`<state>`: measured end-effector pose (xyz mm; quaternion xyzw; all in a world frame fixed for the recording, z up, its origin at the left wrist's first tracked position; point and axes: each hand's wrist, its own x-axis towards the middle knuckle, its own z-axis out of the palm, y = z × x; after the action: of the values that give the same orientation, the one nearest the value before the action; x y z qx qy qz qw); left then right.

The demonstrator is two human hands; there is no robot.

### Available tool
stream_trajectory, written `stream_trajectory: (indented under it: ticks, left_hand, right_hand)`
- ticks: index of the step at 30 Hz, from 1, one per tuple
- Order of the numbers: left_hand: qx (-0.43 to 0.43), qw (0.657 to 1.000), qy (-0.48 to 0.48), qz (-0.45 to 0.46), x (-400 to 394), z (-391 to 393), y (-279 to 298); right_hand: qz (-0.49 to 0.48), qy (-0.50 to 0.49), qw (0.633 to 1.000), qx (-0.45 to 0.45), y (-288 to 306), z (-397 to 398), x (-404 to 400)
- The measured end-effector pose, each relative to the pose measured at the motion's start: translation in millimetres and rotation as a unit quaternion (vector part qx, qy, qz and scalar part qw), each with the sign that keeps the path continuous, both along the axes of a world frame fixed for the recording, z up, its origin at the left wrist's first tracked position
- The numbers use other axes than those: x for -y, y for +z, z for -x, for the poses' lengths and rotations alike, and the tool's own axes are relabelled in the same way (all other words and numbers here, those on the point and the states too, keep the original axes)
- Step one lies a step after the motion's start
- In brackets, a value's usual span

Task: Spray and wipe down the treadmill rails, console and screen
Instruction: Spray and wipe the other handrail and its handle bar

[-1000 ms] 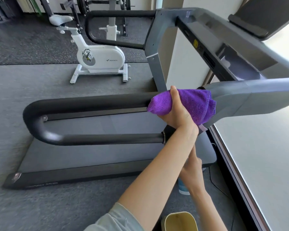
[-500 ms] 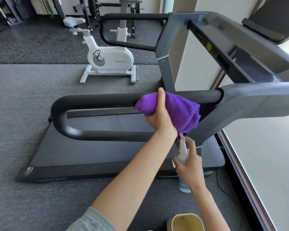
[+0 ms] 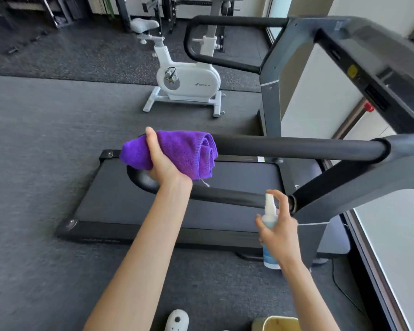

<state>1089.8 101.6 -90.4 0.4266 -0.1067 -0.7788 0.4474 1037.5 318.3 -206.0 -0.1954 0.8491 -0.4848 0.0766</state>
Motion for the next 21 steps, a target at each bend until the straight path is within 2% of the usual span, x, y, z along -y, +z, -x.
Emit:
stream_trajectory:
  ticks: [4,11,15,18,21]
  left_hand:
    - [0.000,1.000,0.021,-0.014,-12.8,12.3,4.3]
    - [0.011,0.994,-0.102,0.025,-75.2,49.6,-0.9]
    - [0.008,0.990,-0.141,0.013,-92.0,59.2,-3.0]
    - [0.014,0.994,-0.109,0.017,-73.2,44.0,-1.6]
    - [0.014,0.999,-0.020,0.024,-24.0,11.9,1.9]
  right_hand:
    - [0.004,-0.008,1.000,-0.003,1.2,4.4,-4.3]
    - [-0.007,-0.044,0.999,-0.007,-2.9,14.6,-33.8]
    - [-0.010,-0.049,0.999,0.003,-7.9,18.1,-51.4]
    - [-0.016,-0.032,0.999,0.006,-8.7,20.0,-54.3]
    - [-0.021,-0.008,1.000,0.003,-7.2,18.0,-45.9]
